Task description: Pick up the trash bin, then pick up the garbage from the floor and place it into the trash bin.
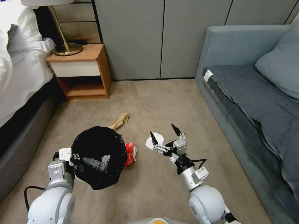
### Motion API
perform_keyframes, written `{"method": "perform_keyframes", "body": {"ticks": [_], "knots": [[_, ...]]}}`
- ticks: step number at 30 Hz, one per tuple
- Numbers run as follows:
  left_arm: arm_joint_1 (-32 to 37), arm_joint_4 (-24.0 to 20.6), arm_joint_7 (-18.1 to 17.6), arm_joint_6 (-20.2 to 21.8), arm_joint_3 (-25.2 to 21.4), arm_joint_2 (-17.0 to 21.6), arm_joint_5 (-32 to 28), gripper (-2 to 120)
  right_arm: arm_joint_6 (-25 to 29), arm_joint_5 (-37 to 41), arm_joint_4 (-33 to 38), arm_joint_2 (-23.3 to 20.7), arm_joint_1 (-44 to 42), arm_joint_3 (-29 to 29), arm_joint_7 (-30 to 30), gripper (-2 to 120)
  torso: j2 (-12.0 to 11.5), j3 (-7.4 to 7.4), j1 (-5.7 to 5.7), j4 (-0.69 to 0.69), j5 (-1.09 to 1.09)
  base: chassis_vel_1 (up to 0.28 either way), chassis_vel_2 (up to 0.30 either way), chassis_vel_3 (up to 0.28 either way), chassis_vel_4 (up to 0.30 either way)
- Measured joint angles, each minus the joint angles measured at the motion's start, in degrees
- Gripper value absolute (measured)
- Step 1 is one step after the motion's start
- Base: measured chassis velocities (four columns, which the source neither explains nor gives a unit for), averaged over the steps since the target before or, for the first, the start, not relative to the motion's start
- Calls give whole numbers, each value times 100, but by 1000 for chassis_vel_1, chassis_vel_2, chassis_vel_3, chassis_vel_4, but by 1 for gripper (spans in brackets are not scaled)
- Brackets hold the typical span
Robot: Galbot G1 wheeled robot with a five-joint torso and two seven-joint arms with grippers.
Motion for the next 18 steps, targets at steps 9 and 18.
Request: {"method": "perform_keyframes", "body": {"ticks": [9,18], "knots": [[-3,-8,-1,0,-7,-22,-9,1,61,-63,-44,1,40,48,-144,100,0,0,0,1,0,-144,147,130,-132],[-8,-8,-6,0,2,-40,-6,1,119,-76,-77,2,65,56,-244,100,0,-1,-1,0,1,-35,28,25,-25]]}}
